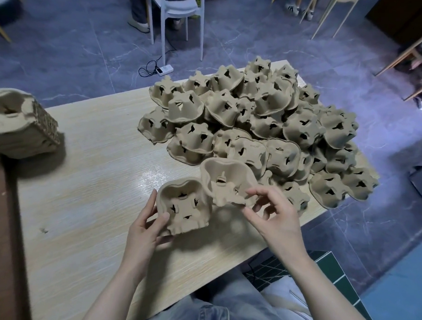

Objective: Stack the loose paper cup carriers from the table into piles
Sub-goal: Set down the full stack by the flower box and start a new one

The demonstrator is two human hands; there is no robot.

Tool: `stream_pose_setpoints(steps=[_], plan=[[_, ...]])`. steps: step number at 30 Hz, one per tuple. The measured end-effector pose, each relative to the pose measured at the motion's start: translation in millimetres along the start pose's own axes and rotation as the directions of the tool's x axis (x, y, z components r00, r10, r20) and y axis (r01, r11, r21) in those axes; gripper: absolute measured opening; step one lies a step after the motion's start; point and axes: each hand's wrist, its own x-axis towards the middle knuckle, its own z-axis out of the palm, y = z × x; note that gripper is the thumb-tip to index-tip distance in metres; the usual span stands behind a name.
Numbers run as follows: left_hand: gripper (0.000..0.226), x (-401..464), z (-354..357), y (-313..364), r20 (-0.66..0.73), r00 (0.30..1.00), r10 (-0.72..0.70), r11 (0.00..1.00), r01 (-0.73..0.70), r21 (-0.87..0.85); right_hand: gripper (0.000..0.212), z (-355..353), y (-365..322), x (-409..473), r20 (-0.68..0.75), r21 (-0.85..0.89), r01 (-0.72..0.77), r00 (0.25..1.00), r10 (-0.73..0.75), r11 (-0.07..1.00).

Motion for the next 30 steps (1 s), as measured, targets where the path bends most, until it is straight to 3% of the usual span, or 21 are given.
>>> stream_pose_setpoints(steps=[6,13,22,25,30], plan=[[0.063,-5,1,0,-0.023,1.000,0.020,0.999,-0.021,-0.031,0.034,33,-9,-6,0.080,0.060,0.053,0.995,-0.058,0.997],[0.050,-3,-1,2,-0.026,1.000,-0.006,1.000,0.006,-0.001,0.025,58,0,-7,0.175,-0.012,0.156,0.973,-0.152,0.988],[0.040,-1,1,2,-0.034,0.999,0.009,0.999,-0.008,0.037,0.034,56,19,4,0.287,0.011,0.256,0.925,-0.249,0.967],[0.046,-1,1,0,-0.036,0.999,0.017,0.999,-0.015,0.048,0.034,63,20,10,0.277,0.009,0.265,0.926,-0.257,0.964],[0.032,-7,7,4,-0.070,0.997,-0.018,1.000,0.017,-0.016,0.040,66,26,17,0.343,-0.147,0.328,0.902,-0.263,0.933]])
